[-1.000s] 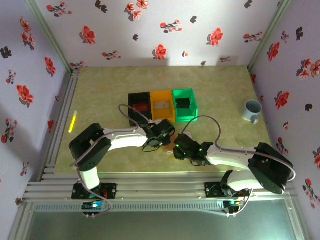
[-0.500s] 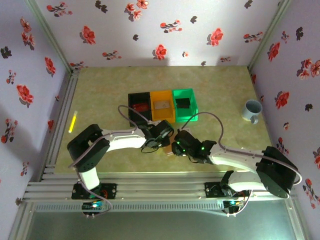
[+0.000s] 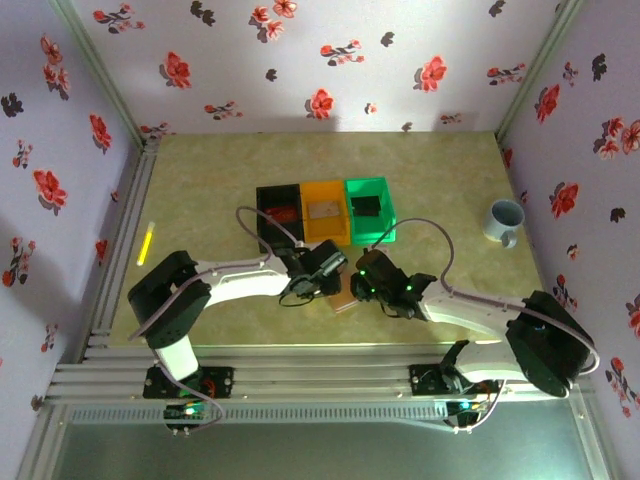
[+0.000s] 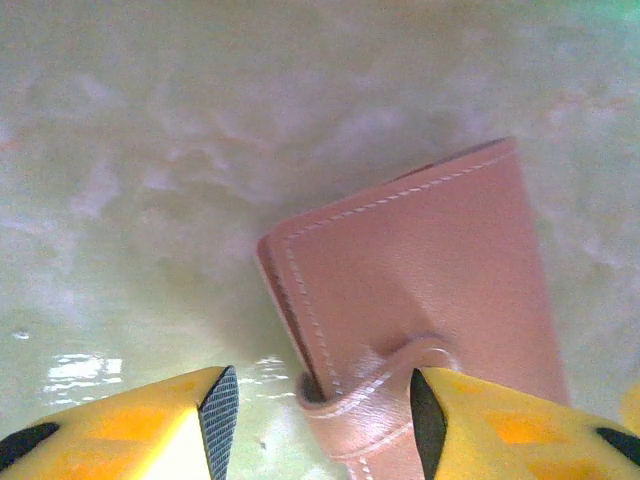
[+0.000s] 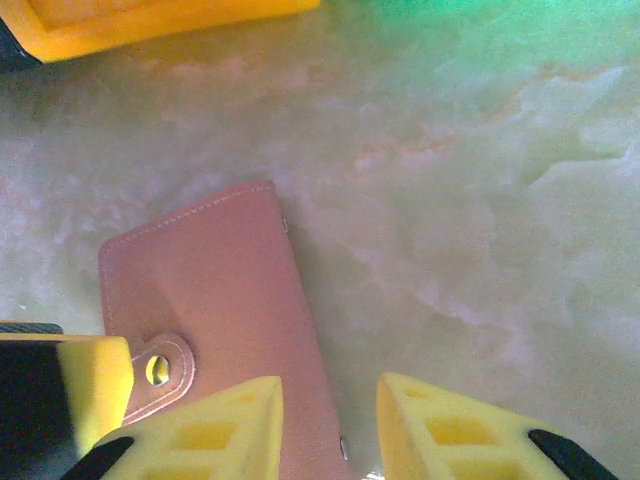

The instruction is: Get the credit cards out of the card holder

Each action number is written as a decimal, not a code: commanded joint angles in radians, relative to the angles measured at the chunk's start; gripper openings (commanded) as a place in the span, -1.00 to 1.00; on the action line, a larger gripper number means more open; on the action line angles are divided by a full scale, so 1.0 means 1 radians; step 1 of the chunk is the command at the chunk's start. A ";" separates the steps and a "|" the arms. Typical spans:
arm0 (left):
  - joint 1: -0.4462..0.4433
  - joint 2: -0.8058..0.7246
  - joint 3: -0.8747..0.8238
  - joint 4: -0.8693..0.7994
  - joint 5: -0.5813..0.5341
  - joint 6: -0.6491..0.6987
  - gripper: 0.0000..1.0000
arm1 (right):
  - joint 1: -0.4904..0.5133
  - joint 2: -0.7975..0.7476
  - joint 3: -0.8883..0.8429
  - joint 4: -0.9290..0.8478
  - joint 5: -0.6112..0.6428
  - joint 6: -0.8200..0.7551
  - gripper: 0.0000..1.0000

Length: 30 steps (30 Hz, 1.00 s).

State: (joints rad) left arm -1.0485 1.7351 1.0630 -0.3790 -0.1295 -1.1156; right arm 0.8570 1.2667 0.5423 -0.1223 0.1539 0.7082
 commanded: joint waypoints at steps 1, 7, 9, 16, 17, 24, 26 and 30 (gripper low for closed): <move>-0.020 0.002 0.056 -0.038 -0.002 0.013 0.06 | -0.001 0.025 -0.027 0.039 -0.023 0.015 -0.40; -0.026 0.034 0.087 -0.049 -0.003 0.014 0.11 | -0.002 0.054 -0.055 0.093 -0.042 0.037 -0.41; -0.027 0.045 0.091 -0.049 -0.004 0.013 0.11 | -0.001 0.059 -0.059 0.102 -0.046 0.040 -0.41; -0.027 0.085 0.104 -0.047 0.004 0.010 0.00 | -0.001 0.076 -0.078 0.132 -0.050 0.049 -0.43; -0.027 0.092 0.104 -0.047 0.004 0.010 -0.02 | -0.001 0.079 -0.082 0.135 -0.052 0.051 -0.44; -0.031 0.135 0.107 -0.037 0.024 0.010 -0.11 | -0.001 0.074 -0.087 0.146 -0.060 0.056 -0.44; -0.033 0.142 0.107 -0.034 0.024 0.009 -0.15 | -0.002 0.078 -0.088 0.148 -0.063 0.055 -0.44; -0.037 0.151 0.097 -0.027 0.026 0.012 -0.20 | -0.002 0.079 -0.090 0.151 -0.065 0.056 -0.44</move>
State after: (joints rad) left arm -1.0698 1.8400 1.1557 -0.4015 -0.1333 -1.1149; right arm 0.8555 1.3300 0.4690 0.0113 0.1123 0.7448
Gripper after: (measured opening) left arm 0.402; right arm 0.280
